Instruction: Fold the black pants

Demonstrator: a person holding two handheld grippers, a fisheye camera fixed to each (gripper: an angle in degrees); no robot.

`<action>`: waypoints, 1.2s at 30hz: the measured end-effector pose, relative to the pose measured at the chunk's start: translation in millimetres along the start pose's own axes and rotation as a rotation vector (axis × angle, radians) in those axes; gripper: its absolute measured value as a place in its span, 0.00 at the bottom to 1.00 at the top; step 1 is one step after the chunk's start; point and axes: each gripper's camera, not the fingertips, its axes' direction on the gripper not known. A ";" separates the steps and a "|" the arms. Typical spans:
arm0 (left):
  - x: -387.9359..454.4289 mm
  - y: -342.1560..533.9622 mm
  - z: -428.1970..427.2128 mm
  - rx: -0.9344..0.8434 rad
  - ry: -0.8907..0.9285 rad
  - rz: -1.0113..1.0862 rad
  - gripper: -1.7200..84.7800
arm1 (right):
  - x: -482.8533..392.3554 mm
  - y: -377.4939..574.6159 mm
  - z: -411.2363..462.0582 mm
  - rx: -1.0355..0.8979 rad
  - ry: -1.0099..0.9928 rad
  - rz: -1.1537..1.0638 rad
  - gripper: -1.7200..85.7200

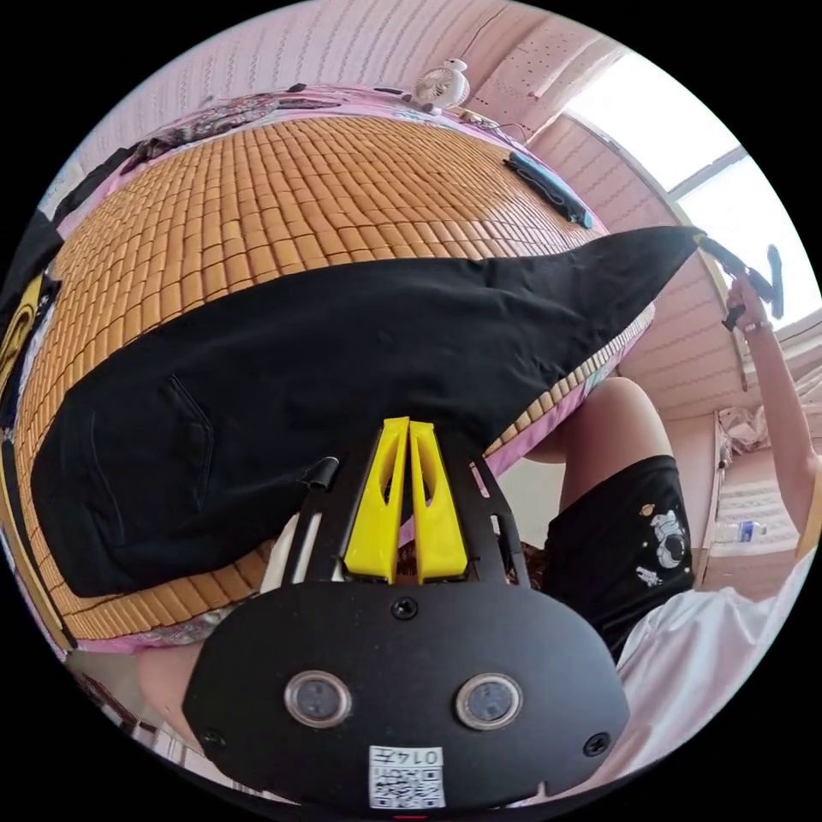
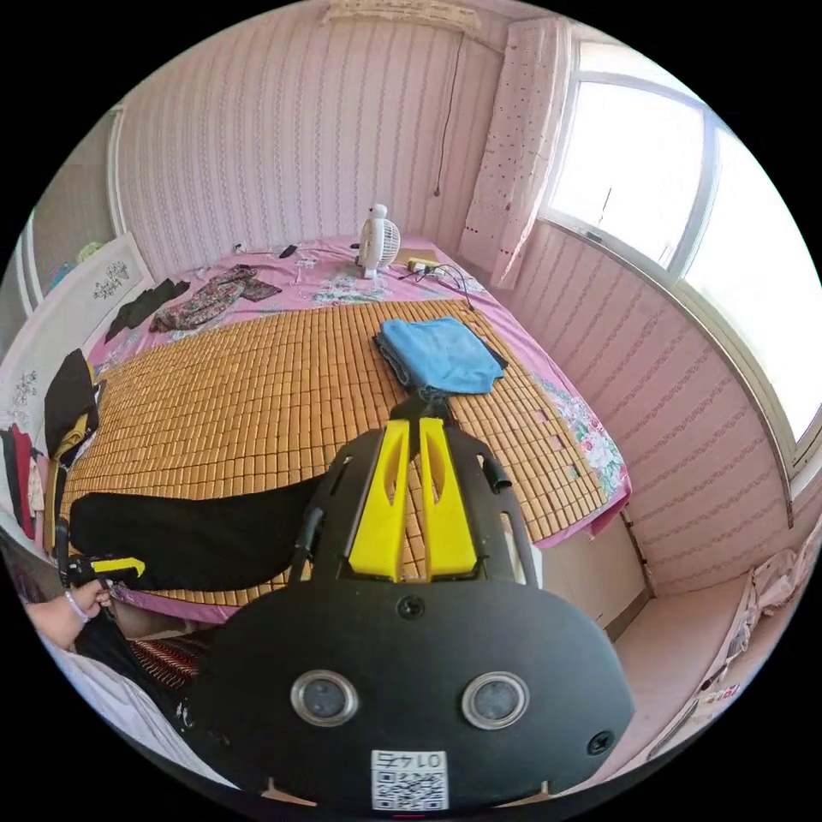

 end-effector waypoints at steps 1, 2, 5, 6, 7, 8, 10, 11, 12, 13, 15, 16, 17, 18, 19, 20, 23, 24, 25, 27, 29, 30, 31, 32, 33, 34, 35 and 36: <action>2.2 -5.2 1.4 -0.004 0.039 0.011 0.01 | -6.4 -13.6 -18.4 0.044 -0.048 -0.024 0.03; 5.0 -14.6 2.8 -0.004 0.130 0.025 0.01 | -17.8 -26.3 -34.9 0.081 -0.109 -0.059 0.03; 3.2 -24.8 -10.4 0.059 0.308 0.006 0.01 | -68.0 -49.9 -66.4 0.166 -0.317 -0.187 0.03; 0.8 -21.3 -23.1 0.108 0.336 0.006 0.01 | -81.6 -52.9 -70.6 0.179 -0.370 -0.219 0.03; -1.0 -18.1 -30.2 0.130 0.340 0.007 0.01 | -111.9 -56.7 -76.0 0.197 -0.488 -0.288 0.03; -6.2 -8.5 -45.7 0.167 0.333 0.008 0.01 | -146.4 -57.5 -76.7 0.198 -0.613 -0.362 0.04; -19.6 13.0 -69.9 0.216 0.292 -0.012 0.01 | -206.6 -50.7 -67.5 0.150 -0.786 -0.484 0.04; -32.0 30.8 -85.0 0.246 0.254 -0.047 0.01 | -250.3 -39.9 -53.7 0.073 -0.888 -0.557 0.05; -47.4 51.1 -99.2 0.270 0.221 -0.105 0.01 | -272.2 -32.4 -44.6 0.025 -0.937 -0.586 0.05; -55.5 61.6 -105.8 0.282 0.209 -0.137 0.01 | -313.6 -13.4 -23.0 -0.079 -1.017 -0.628 0.06; -85.7 103.4 -127.9 0.321 0.173 -0.262 0.01 | -372.5 25.4 19.1 -0.286 -1.070 -0.707 0.07; -92.0 112.9 -132.3 0.328 0.168 -0.288 0.01 | -402.6 53.4 50.9 -0.449 -1.045 -0.730 0.07; -102.6 130.4 -139.7 0.345 0.156 -0.337 0.01 | -422.9 78.6 76.0 -0.580 -1.004 -0.759 0.07; -110.9 144.1 -144.8 0.355 0.148 -0.378 0.01 | -429.3 88.1 84.7 -0.624 -0.982 -0.771 0.07; -114.3 149.5 -146.5 0.358 0.148 -0.394 0.01 | -434.8 99.6 94.0 -0.654 -0.949 -0.782 0.08; -119.5 156.9 -148.7 0.359 0.157 -0.415 0.02 | -433.6 102.2 97.2 -0.643 -0.932 -0.775 0.08; -124.0 159.1 -149.4 0.374 0.163 -0.419 0.05 | -419.1 88.2 105.1 -0.613 -0.903 -0.707 0.09; -124.2 155.2 -148.6 0.383 0.149 -0.417 0.07 | -415.5 84.0 108.1 -0.613 -0.893 -0.685 0.09; -124.3 152.4 -148.2 0.387 0.141 -0.416 0.08 | -407.8 75.6 114.4 -0.609 -0.877 -0.635 0.09; -121.7 137.9 -147.4 0.399 0.092 -0.397 0.11 | -396.9 64.7 124.9 -0.593 -0.856 -0.557 0.09; -114.8 124.5 -146.9 0.395 0.056 -0.340 0.11 | -388.1 55.5 143.4 -0.580 -0.789 -0.478 0.10; -107.5 115.7 -145.7 0.389 0.036 -0.293 0.11 | -386.9 53.6 148.8 -0.578 -0.764 -0.460 0.11; -103.1 111.4 -144.6 0.386 0.028 -0.266 0.12 | -384.8 49.5 160.3 -0.574 -0.710 -0.413 0.13; -92.6 102.8 -140.9 0.376 0.009 -0.211 0.13 | -384.3 44.5 171.4 -0.568 -0.673 -0.368 0.15; -80.9 94.4 -134.3 0.353 -0.019 -0.154 0.14 | -384.6 41.7 176.6 -0.563 -0.662 -0.348 0.15; -76.0 90.4 -129.8 0.331 -0.035 -0.135 0.14 | -386.7 35.8 186.7 -0.552 -0.644 -0.310 0.15; -68.8 81.3 -117.5 0.254 -0.057 -0.116 0.15 | -391.1 30.4 197.7 -0.551 -0.643 -0.281 0.15; -65.7 73.8 -103.1 0.173 -0.078 -0.116 0.14 | -394.4 28.3 204.1 -0.562 -0.650 -0.273 0.15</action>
